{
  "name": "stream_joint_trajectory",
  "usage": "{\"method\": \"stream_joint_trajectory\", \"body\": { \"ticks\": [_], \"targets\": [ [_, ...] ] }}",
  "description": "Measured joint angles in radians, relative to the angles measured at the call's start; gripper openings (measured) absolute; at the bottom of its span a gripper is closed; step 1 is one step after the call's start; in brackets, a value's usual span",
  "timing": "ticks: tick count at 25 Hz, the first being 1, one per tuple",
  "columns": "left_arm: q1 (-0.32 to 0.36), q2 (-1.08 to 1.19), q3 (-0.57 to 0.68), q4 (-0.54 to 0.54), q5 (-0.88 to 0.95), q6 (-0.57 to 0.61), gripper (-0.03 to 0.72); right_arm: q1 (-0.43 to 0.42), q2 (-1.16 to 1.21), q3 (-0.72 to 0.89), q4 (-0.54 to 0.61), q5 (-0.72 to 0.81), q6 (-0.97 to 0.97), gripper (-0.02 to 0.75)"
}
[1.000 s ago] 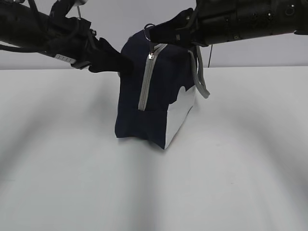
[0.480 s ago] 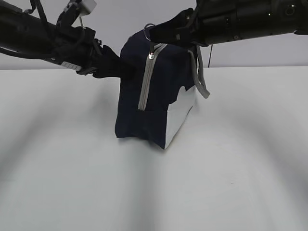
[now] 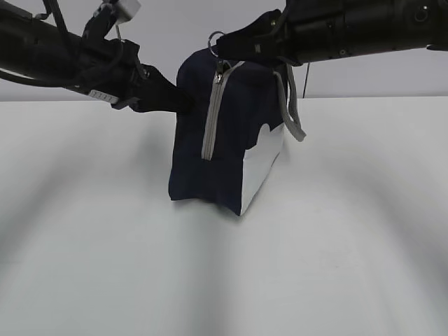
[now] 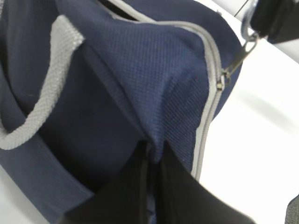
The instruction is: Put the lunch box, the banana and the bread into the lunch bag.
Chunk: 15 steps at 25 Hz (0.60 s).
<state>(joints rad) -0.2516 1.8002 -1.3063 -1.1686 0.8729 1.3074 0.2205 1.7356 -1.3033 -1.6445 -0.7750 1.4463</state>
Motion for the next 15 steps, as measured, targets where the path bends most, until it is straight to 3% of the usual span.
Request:
{"method": "stream_joint_trajectory", "body": {
  "ticks": [15],
  "targets": [
    [0.000,0.000,0.000,-0.011,0.037,-0.030,0.003,0.000,0.004,-0.048,0.068,0.135,0.007,-0.016]
  ]
}}
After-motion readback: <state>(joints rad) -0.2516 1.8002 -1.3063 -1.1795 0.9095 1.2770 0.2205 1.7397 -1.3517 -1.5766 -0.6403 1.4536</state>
